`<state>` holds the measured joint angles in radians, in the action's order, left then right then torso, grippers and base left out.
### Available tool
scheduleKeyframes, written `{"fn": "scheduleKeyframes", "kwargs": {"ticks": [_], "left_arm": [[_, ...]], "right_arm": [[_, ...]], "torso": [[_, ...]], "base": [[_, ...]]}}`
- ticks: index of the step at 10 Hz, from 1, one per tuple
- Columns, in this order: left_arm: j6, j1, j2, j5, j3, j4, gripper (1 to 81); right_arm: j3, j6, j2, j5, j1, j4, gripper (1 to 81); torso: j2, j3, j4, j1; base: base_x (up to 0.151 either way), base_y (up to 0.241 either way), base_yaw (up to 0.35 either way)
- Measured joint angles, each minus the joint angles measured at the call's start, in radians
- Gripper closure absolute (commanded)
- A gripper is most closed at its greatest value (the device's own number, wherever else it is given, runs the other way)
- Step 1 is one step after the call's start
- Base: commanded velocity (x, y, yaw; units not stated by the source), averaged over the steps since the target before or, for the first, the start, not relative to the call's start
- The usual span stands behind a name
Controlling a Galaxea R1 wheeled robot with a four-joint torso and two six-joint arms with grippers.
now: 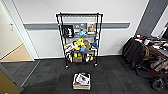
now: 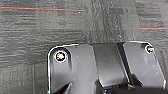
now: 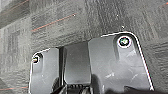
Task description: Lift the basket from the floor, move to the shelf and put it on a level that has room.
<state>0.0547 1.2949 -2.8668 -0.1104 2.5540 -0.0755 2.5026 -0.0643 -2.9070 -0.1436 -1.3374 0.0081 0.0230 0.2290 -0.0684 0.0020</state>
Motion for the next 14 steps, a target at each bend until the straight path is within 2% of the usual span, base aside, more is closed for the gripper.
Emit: {"fn": "scheduleKeyframes", "kwargs": {"ticks": [7, 13, 14], "left_arm": [[0.000, 0.000, -0.001, -0.002, 0.000, -0.001, 1.0], [-0.002, 0.000, -0.005, -0.002, 0.000, -0.009, 1.0], [-0.002, 0.003, -0.003, -0.002, 0.000, -0.013, 1.0]], "right_arm": [[0.002, 0.000, 0.001, 0.001, -0.006, 0.000, 1.0], [0.001, 0.010, -0.022, 0.017, 0.075, -0.003, 1.0], [0.001, 0.011, -0.020, 0.040, 0.088, -0.004, 1.0]], "torso": [[0.000, 0.000, 0.000, 0.000], [0.000, 0.000, 0.000, 0.000], [0.000, 0.000, 0.000, 0.000]], "base": [[0.097, 0.000, 0.000], [0.098, 0.000, 0.000], [0.098, 0.000, 0.000]]}}
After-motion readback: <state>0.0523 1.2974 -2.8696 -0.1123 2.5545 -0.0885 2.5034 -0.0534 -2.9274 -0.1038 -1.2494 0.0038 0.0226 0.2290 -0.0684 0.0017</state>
